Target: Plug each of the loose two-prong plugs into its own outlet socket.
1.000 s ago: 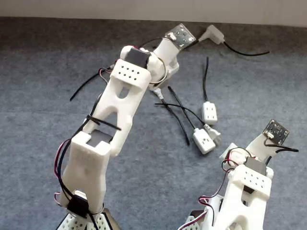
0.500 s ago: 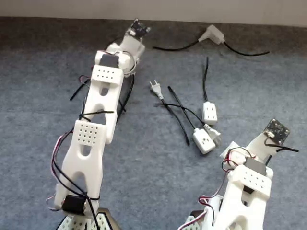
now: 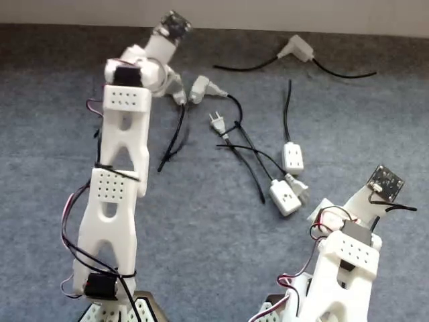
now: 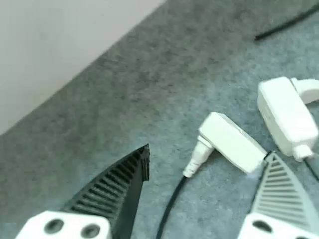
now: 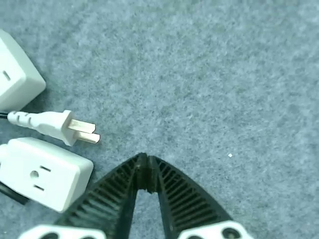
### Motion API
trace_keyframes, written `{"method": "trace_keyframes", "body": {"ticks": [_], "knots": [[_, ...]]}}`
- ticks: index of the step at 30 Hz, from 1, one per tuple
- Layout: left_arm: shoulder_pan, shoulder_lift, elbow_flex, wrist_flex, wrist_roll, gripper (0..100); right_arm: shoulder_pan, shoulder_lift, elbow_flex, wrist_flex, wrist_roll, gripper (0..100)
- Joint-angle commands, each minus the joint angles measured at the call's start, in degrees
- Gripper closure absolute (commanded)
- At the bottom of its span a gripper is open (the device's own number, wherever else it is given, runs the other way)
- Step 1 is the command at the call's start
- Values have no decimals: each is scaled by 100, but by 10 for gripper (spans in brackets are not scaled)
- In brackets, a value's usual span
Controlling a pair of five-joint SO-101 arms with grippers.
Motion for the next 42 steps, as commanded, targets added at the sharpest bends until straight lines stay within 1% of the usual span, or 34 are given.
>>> {"method": "trace_keyframes", "body": {"ticks": [1,4,8,10,12,14,15,17,19,23,25,27,30,34,38,42], "knots": [[-101,-1288,-286,457,-9,667,31,-110,-22,-119,62,988],[-110,-2026,-303,1090,-9,667,22,-110,-75,-119,114,988],[4,-2862,-277,2268,141,667,22,-119,-338,-119,114,977],[4,-3143,-233,2620,545,667,22,-119,-549,-119,114,940],[-189,-3389,-13,2611,1143,667,22,-119,-831,-119,114,899],[-321,-3600,303,2611,1503,667,48,-119,-1182,-101,193,869],[-347,-3723,576,2611,1530,667,48,-110,-1349,-101,440,858],[-400,-3987,1288,2620,1547,667,31,-110,-1648,-92,1160,850],[-426,-4365,2079,2620,1670,667,13,-92,-1956,13,1626,848],[-620,-5446,3785,2611,2022,667,-127,-48,-2818,787,1916,847],[-646,-6053,4716,2611,2048,667,-444,-48,-3222,1349,2233,846],[-646,-6651,5596,2602,2057,667,-919,-48,-3609,1956,2462,846],[-646,-7433,6721,2602,2048,667,-1692,-48,-4022,2809,2602,846],[-655,-8268,8031,2602,2040,667,-2571,-40,-4022,3380,2611,846],[-655,-8778,9138,2602,2031,667,-3116,215,-3591,3363,2602,846],[-655,-8954,10141,2514,2031,667,-3125,1112,-3169,2774,2585,846]]}}
